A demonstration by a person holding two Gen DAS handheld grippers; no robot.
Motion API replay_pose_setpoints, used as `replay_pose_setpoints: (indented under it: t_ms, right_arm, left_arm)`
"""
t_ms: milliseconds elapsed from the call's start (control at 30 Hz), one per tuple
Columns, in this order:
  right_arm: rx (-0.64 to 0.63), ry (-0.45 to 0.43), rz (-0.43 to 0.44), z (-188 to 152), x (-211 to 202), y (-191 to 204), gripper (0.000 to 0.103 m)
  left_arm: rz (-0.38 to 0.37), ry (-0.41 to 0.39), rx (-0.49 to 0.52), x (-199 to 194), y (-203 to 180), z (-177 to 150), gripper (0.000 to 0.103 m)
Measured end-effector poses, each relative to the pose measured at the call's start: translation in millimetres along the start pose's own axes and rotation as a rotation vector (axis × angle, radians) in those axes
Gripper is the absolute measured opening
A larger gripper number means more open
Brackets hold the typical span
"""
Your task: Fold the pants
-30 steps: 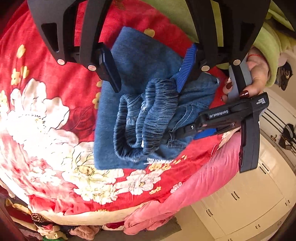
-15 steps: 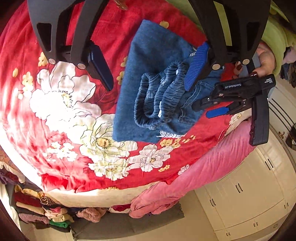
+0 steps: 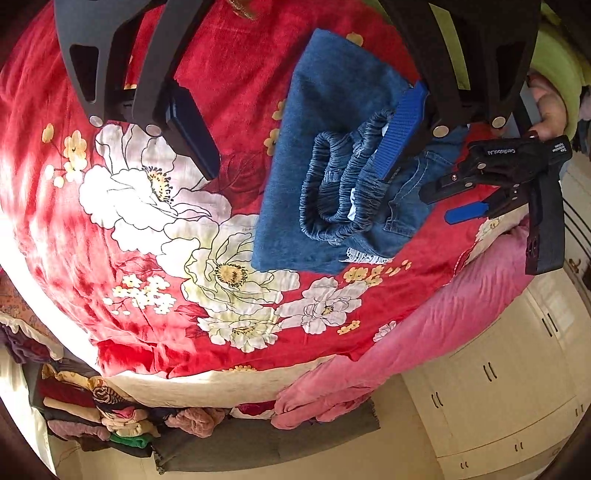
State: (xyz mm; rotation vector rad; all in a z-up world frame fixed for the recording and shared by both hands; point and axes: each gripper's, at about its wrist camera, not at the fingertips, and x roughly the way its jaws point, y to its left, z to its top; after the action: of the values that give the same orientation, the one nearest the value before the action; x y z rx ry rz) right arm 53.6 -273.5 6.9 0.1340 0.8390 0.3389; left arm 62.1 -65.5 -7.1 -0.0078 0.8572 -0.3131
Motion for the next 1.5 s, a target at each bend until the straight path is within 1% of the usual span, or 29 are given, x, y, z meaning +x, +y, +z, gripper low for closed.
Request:
replay_pose_setpoints:
  t_ms: [200, 333, 400, 467, 567, 600, 700, 800, 833, 900, 967, 1033, 1100, 1167, 1300, 1400, 1467, 1500]
  right_arm:
    - [0.001, -0.001, -0.016, -0.4, -1.1, -5.5, 0.085]
    - [0.003, -0.005, -0.036, 0.1, -1.7, -10.4, 0.085]
    - [0.007, 0.000, -0.029, 0.8, 0.4, -11.6, 0.085]
    - [0.006, 0.010, -0.022, 1.7, 5.1, -10.8, 0.085]
    - [0.024, 0.038, -0.005, 3.9, 14.5, -12.7, 0.085]
    - [0.031, 0.045, 0.002, 4.7, 18.3, -14.0, 0.085]
    - [0.033, 0.072, 0.014, 5.6, 29.7, -15.6, 0.085]
    - [0.052, 0.104, 0.040, 5.2, 41.6, -19.4, 0.084]
    - [0.060, 0.113, 0.052, 5.0, 45.2, -20.5, 0.081]
    - [0.064, 0.130, 0.068, 4.8, 51.7, -20.7, 0.075]
    - [0.056, 0.149, 0.093, 4.4, 58.2, -18.5, 0.064]
    - [0.048, 0.162, 0.112, 4.2, 64.3, -15.3, 0.061]
    - [0.045, 0.174, 0.126, 4.3, 70.3, -13.2, 0.060]
    - [0.041, 0.179, 0.142, 4.9, 74.3, -11.7, 0.057]
    - [0.039, 0.180, 0.170, 7.4, 81.5, -11.5, 0.057]
    - [0.032, 0.173, 0.184, 8.3, 84.3, -11.7, 0.057]
    - [0.025, 0.168, 0.194, 8.1, 85.0, -11.7, 0.056]
    - [0.019, 0.166, 0.200, 8.1, 85.7, -11.6, 0.055]
  left_arm:
    - [0.019, -0.002, -0.004, -3.4, 8.0, -1.0, 0.089]
    - [0.030, -0.003, -0.049, -7.2, 24.9, -0.2, 0.089]
    - [0.031, 0.002, -0.069, -7.0, 30.8, -0.1, 0.089]
    - [0.014, 0.011, -0.084, -5.1, 33.3, -0.9, 0.089]
    - [-0.050, 0.048, -0.121, 4.1, 34.6, -3.4, 0.089]
    - [-0.060, 0.060, -0.126, 7.8, 33.5, -4.6, 0.089]
    - [-0.056, 0.085, -0.114, 17.3, 28.9, -7.7, 0.089]
    - [-0.073, 0.101, -0.113, 22.9, 26.3, -9.4, 0.088]
    - [-0.077, 0.104, -0.112, 24.1, 25.7, -9.8, 0.085]
    - [-0.083, 0.109, -0.112, 26.3, 24.5, -9.9, 0.084]
    - [-0.088, 0.115, -0.114, 27.7, 23.9, -9.9, 0.082]
    - [-0.097, 0.121, -0.115, 29.8, 22.4, -9.3, 0.079]
    - [-0.101, 0.125, -0.111, 31.9, 19.1, -8.4, 0.077]
    - [-0.107, 0.130, -0.104, 34.7, 14.9, -7.1, 0.076]
    - [-0.108, 0.134, -0.072, 40.0, 5.4, -4.9, 0.076]
    - [-0.095, 0.137, -0.057, 43.7, 1.9, -3.7, 0.075]
    - [-0.094, 0.135, -0.051, 43.8, 1.0, -3.3, 0.067]
    - [-0.097, 0.134, -0.052, 43.7, 0.5, -2.9, 0.061]
